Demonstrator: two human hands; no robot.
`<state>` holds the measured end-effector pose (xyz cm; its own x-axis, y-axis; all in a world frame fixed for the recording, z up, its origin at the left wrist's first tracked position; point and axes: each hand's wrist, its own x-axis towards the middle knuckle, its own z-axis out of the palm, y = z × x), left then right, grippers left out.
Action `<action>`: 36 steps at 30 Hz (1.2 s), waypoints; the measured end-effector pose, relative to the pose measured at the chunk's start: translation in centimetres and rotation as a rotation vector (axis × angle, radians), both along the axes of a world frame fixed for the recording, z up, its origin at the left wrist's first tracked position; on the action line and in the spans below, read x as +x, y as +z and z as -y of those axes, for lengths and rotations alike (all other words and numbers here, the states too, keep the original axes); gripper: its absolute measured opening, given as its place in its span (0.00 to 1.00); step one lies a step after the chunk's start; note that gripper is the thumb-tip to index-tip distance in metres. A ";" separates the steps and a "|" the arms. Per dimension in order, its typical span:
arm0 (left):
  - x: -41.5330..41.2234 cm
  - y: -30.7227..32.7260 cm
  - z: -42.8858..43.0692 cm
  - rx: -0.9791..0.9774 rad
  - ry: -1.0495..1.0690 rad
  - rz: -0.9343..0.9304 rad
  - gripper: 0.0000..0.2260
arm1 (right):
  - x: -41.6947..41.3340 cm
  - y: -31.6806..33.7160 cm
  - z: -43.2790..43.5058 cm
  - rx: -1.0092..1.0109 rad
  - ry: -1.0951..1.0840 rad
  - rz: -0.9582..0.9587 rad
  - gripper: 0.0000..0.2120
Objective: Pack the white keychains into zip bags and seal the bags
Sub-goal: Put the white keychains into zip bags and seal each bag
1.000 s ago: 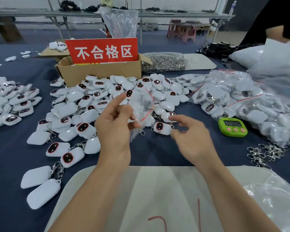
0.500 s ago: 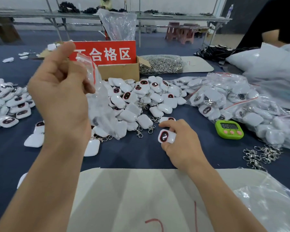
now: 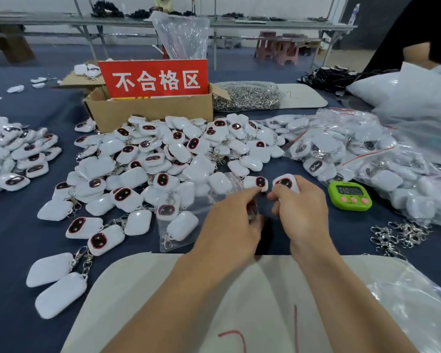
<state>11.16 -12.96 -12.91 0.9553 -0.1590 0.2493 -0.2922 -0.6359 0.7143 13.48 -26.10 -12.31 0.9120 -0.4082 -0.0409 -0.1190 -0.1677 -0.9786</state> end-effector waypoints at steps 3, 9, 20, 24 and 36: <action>0.0 0.2 -0.2 0.093 -0.062 -0.030 0.26 | 0.0 0.5 -0.2 0.126 0.039 0.004 0.08; 0.9 -0.5 -1.7 -0.020 0.050 -0.045 0.27 | -0.6 0.7 -0.4 0.167 0.147 -0.032 0.07; 0.3 0.2 -1.1 -0.338 0.217 0.011 0.13 | -1.1 0.9 -1.0 0.575 0.443 -0.102 0.12; 0.5 0.6 -1.2 -0.446 0.200 -0.105 0.15 | -0.8 0.7 -1.0 0.640 0.440 -0.116 0.11; 0.8 1.1 -1.7 -0.668 0.098 -0.184 0.22 | -0.7 1.1 -0.8 0.479 0.427 -0.067 0.14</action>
<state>12.00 -11.26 -11.79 0.9934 0.0612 0.0967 -0.0930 -0.0603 0.9938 12.74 -25.30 -11.20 0.9793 0.0680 -0.1906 -0.2015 0.2400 -0.9496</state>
